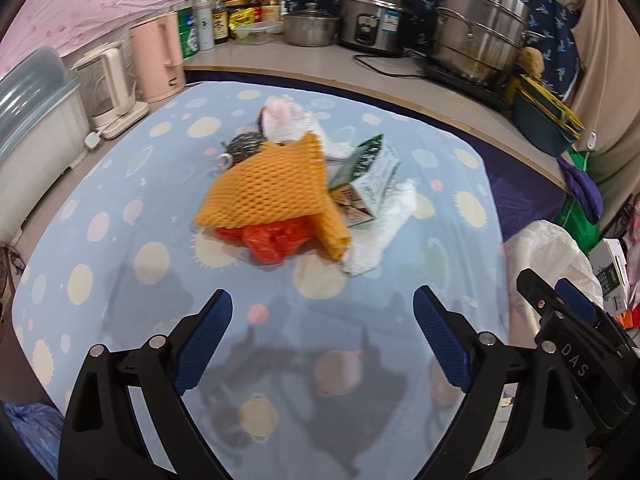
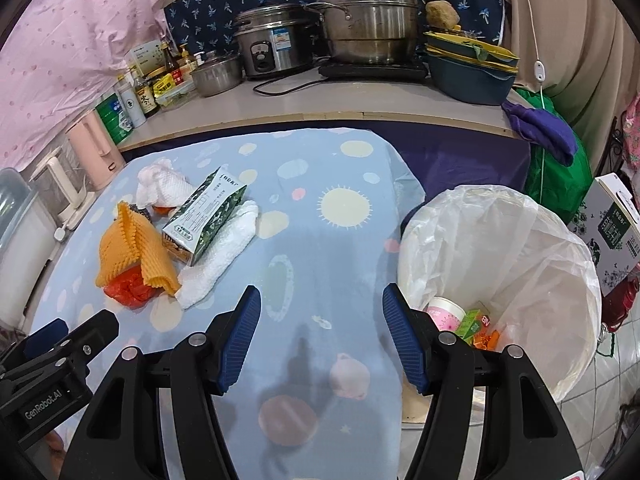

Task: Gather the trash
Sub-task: 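Move both tools back toward the orange foam net on the table, then grasp an orange foam net with the left tool while the right tool grasps another foam net, then carry both foam nets over the bin and open both tools to drop them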

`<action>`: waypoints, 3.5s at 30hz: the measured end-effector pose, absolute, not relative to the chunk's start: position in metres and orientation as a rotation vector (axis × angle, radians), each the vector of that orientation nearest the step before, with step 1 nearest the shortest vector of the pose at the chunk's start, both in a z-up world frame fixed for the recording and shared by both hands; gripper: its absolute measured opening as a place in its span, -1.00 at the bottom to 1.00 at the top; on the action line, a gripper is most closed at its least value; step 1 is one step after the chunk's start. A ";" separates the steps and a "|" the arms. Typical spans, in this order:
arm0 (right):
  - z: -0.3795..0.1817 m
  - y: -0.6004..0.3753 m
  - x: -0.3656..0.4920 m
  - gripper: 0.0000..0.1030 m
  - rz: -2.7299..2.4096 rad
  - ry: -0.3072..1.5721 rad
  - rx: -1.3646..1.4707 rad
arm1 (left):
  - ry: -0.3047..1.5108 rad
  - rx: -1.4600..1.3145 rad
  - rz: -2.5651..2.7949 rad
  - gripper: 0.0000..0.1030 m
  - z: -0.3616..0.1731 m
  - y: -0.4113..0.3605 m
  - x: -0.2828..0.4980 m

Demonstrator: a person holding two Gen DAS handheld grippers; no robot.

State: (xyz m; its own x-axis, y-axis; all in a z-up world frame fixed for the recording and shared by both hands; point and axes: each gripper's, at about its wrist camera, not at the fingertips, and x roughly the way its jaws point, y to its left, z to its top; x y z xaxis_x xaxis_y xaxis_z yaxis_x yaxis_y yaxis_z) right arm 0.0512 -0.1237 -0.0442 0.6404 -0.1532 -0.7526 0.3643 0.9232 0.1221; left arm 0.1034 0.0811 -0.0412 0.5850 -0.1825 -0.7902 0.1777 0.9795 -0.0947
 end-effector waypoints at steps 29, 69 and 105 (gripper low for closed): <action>-0.061 -0.083 0.121 0.19 -0.217 0.885 0.226 | 1.039 -0.242 -0.178 0.76 -0.078 0.136 0.220; -0.099 -0.022 0.167 -0.79 0.023 0.955 0.195 | 1.126 -0.480 -0.245 0.44 -0.098 0.175 0.216; -0.067 -0.039 0.131 -0.80 -0.008 0.886 0.197 | 0.986 -0.459 -0.306 -0.81 -0.046 0.154 0.227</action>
State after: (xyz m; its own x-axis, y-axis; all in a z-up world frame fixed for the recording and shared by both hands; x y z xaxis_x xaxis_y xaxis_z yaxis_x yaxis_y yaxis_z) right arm 0.1307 -0.0394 -0.0668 0.6333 0.0748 -0.7703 0.0880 0.9819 0.1677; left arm 0.2268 0.1542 -0.0464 0.5218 -0.4476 -0.7262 0.0416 0.8636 -0.5024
